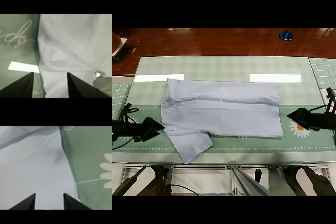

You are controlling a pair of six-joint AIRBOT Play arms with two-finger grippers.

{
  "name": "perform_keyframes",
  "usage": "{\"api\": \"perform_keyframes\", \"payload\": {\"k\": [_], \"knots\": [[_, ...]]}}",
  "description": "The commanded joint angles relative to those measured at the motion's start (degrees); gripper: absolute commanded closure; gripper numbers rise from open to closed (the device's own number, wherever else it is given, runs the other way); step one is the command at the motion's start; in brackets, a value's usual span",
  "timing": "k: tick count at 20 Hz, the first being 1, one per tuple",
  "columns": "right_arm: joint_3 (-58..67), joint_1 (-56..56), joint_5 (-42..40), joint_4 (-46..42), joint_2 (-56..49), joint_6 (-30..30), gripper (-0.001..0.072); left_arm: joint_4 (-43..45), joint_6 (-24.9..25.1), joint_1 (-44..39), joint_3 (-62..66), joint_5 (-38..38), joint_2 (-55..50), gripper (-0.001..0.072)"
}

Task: Fold the shirts.

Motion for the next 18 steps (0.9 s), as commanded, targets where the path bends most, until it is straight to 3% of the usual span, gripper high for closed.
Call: {"api": "perform_keyframes", "payload": {"k": [1,10,12,13,14,16,18], "knots": [[-7.45,-0.24,-1.42,4.94,5.46,-1.36,0.0304,-0.79,0.72,0.17,-5.33,1.44,1.38,0.0201],[-7.43,-0.44,-2.82,5.75,5.4,-0.44,0.0304,-8.11,1.77,-13.29,-12.15,15.45,-2.16,0.0219],[-5.4,-3.17,-4.57,-3.32,4.79,4.85,0.0304,-8.07,3.63,-16.63,-12.11,14.97,-2.93,0.0438],[-4.04,-5.6,-3.08,-8.87,3.85,6.82,0.0304,-8.09,4.61,-16.83,-12.09,14.56,-2.86,0.0638],[-3.28,-8.0,-0.74,-12.98,2.82,7.15,0.0304,-7.8,4.81,-16.55,-11.82,14.27,-2.86,0.0686],[-3.76,-11.54,6.19,-19.41,0.68,7.19,0.0304,-7.65,4.81,-15.61,-10.86,13.64,-2.84,0.0686],[-6.21,-10.32,9.11,-18.88,-0.63,8.26,0.0304,-7.87,4.76,-15.56,-9.6,13.09,-2.75,0.0686]]}}
